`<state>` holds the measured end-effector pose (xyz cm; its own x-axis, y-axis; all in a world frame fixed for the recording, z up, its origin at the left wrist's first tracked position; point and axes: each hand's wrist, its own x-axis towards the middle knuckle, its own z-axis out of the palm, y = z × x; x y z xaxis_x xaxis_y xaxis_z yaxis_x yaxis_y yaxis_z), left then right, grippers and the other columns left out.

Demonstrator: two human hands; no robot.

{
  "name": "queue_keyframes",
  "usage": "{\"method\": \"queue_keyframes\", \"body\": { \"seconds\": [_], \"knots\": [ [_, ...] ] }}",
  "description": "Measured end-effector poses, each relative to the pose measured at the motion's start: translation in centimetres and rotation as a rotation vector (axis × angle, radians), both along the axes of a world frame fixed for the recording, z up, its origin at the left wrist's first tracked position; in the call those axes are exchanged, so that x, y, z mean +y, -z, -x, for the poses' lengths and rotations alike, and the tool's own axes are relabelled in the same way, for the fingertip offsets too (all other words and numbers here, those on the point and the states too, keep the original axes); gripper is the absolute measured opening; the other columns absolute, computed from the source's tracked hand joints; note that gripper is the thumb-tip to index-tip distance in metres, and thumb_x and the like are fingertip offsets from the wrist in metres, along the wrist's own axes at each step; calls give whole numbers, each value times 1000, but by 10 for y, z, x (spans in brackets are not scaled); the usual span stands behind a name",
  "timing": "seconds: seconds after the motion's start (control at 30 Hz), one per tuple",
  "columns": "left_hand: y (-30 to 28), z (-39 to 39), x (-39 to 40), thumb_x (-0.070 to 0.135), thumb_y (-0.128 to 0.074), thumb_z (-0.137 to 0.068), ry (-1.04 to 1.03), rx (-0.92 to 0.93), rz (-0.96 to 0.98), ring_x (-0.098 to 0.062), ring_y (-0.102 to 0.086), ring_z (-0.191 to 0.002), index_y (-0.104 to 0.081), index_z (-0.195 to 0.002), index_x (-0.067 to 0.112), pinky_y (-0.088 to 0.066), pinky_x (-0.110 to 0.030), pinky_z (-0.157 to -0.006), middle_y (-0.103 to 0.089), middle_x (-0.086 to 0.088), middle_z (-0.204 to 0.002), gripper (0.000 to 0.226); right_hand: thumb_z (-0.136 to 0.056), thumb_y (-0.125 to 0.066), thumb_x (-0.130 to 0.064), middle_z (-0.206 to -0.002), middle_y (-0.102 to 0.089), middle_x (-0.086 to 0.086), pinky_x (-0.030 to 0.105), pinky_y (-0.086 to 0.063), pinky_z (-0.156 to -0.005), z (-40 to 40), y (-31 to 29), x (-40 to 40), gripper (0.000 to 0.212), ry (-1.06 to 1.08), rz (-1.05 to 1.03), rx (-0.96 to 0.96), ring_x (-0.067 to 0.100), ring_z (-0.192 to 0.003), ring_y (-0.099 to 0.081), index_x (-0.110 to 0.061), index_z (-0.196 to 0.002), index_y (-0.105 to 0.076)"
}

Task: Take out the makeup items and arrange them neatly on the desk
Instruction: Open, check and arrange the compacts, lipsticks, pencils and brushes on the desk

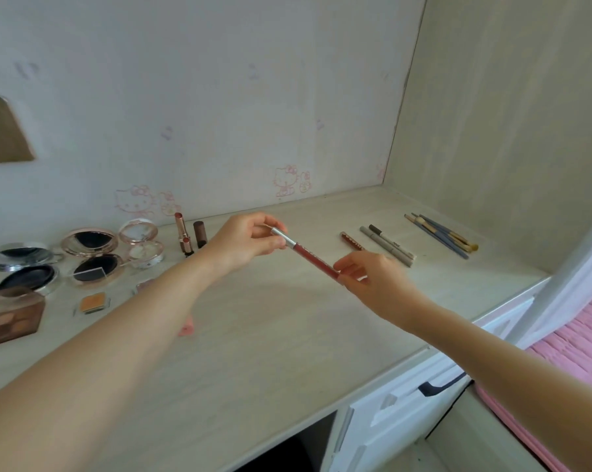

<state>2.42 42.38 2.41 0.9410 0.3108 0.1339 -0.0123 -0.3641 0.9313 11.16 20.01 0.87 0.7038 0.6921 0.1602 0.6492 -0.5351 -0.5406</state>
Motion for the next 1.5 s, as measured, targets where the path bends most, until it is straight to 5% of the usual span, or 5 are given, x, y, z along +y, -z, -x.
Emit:
{"method": "queue_keyframes", "body": {
  "seconds": [0.2,0.4,0.73,1.03,1.5],
  "knots": [
    [-10,53,-2,-3,-59,-89,-123,-187,525,-27,-71,-84,-59,-112,9,-57,-36,-80,-72,-15,-92,26,-88,-64,-11,-83,-71,-4,44,-57,-82,54,-10,28,12,-35,-243,391,9,-76,-72,-20,-93,-69],
    [-9,101,-8,1,-60,-88,-238,-273,701,-26,-71,-90,-65,-98,4,-57,-34,-71,-72,-12,-96,11,-82,-69,0,-89,-65,11,33,-59,-81,100,-12,60,9,-66,-469,712,23,-75,-71,-4,-90,-67],
    [2,159,-5,6,-71,-82,-415,-320,390,-32,-68,-77,-67,-103,9,-58,-42,-75,-72,-12,-89,21,-87,-66,-9,-92,-71,12,28,-59,-79,146,-10,91,5,-154,-379,782,20,-86,-71,-8,-92,-67],
    [21,202,15,5,-71,-82,-386,-190,-453,-5,-61,-81,-69,-99,36,-52,-22,-68,-67,13,-86,36,-101,-42,-34,-85,-70,13,35,-58,-77,145,-25,104,36,-221,-353,983,25,-81,-70,-5,-107,-62],
    [47,224,13,33,-43,-93,-273,-137,-1009,-9,-55,-75,-63,-116,21,-49,-27,-55,-57,9,-94,33,-96,-54,-31,-60,-61,-8,16,-45,-60,144,-9,105,35,-417,28,499,5,-57,-51,-15,-69,-70]
  ]
}}
